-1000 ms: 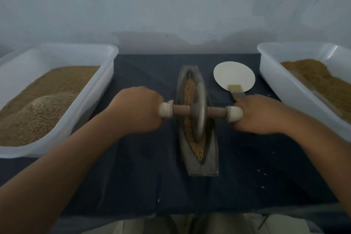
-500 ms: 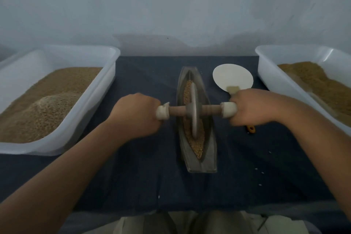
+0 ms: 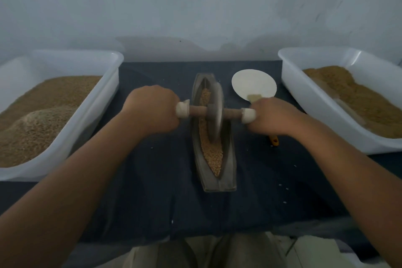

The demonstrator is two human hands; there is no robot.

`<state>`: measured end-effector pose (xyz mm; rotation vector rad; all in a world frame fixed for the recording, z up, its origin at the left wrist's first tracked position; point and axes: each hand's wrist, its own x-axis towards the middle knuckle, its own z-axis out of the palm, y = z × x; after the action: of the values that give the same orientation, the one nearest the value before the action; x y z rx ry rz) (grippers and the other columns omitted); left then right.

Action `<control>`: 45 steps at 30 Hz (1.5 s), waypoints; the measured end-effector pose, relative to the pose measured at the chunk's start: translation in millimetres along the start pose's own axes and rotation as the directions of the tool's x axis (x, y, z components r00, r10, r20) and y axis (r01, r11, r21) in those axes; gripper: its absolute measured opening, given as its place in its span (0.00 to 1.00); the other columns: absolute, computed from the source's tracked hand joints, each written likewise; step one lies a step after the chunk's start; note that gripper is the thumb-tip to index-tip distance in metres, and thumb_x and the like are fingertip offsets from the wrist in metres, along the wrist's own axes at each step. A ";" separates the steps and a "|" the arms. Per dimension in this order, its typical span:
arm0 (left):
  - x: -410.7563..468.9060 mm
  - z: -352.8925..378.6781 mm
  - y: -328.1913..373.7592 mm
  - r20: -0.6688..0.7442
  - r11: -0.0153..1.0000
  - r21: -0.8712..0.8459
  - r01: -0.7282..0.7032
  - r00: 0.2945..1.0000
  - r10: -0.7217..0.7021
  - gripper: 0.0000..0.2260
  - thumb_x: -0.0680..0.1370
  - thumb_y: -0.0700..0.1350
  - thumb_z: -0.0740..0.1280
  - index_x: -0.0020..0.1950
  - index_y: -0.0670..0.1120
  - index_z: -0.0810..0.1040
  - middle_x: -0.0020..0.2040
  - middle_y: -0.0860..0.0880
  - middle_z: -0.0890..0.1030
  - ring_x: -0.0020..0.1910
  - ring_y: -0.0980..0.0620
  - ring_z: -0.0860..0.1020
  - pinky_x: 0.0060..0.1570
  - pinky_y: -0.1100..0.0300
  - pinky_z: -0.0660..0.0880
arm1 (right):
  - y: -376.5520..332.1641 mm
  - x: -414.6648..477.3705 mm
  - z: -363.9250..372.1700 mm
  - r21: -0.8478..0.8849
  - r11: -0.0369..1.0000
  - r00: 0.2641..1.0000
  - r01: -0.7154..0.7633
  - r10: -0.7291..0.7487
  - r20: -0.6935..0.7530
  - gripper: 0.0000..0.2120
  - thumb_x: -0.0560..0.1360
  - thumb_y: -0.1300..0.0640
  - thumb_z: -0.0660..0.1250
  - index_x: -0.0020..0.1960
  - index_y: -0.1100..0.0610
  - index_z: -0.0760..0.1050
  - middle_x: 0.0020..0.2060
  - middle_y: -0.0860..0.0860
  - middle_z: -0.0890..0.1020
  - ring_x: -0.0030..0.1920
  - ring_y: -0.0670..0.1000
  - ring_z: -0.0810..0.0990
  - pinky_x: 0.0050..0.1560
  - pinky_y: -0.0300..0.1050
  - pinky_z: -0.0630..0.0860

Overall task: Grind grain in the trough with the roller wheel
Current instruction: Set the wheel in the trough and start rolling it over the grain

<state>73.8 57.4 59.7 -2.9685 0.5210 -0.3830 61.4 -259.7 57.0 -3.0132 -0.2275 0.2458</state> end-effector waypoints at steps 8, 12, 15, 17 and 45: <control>-2.0 23.7 -1.2 0.038 0.966 -0.151 0.209 0.978 -0.205 0.19 0.77 0.63 0.60 0.34 0.52 0.76 0.32 0.54 0.78 0.31 0.52 0.76 0.29 0.59 0.68 | -11.9 21.1 -9.0 -0.281 0.957 0.881 0.068 -0.190 -0.433 0.17 0.71 0.42 0.69 0.31 0.51 0.72 0.26 0.46 0.74 0.28 0.49 0.72 0.28 0.41 0.66; 20.5 12.0 3.9 0.050 0.972 -0.084 0.220 0.975 -0.216 0.12 0.75 0.57 0.65 0.37 0.51 0.77 0.35 0.52 0.78 0.34 0.49 0.77 0.33 0.57 0.72 | -14.4 37.8 -13.5 -0.230 0.973 0.912 0.006 -0.100 -0.398 0.14 0.73 0.46 0.68 0.34 0.53 0.75 0.31 0.49 0.78 0.35 0.53 0.78 0.34 0.46 0.76; -0.3 -3.9 1.2 0.151 0.990 -0.101 0.102 0.985 -0.086 0.10 0.73 0.56 0.67 0.36 0.52 0.76 0.34 0.54 0.77 0.34 0.50 0.77 0.35 0.56 0.73 | -6.3 12.8 -3.5 -0.154 0.988 0.972 0.014 -0.050 -0.229 0.13 0.72 0.41 0.66 0.36 0.48 0.76 0.33 0.46 0.79 0.36 0.49 0.78 0.33 0.45 0.71; -24.8 -9.9 -1.9 0.215 0.991 -0.132 0.009 0.976 0.020 0.09 0.69 0.57 0.66 0.34 0.53 0.75 0.31 0.55 0.77 0.31 0.55 0.76 0.31 0.59 0.70 | 1.8 -14.6 3.8 -0.132 0.988 0.986 0.077 -0.095 -0.136 0.12 0.66 0.37 0.63 0.37 0.45 0.77 0.31 0.44 0.78 0.33 0.45 0.77 0.30 0.43 0.68; 35.6 4.3 -11.7 0.220 0.956 -0.246 0.158 0.970 -0.104 0.14 0.69 0.58 0.66 0.35 0.49 0.78 0.34 0.51 0.79 0.34 0.50 0.79 0.31 0.57 0.69 | -8.1 33.4 -6.7 -0.114 0.991 0.872 0.064 -0.111 -0.476 0.19 0.77 0.38 0.66 0.36 0.52 0.74 0.31 0.49 0.77 0.35 0.54 0.77 0.34 0.46 0.68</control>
<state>111.0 56.2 65.4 -3.2574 0.3770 -0.0134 94.1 -247.1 59.4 -3.0195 -0.3316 -0.5381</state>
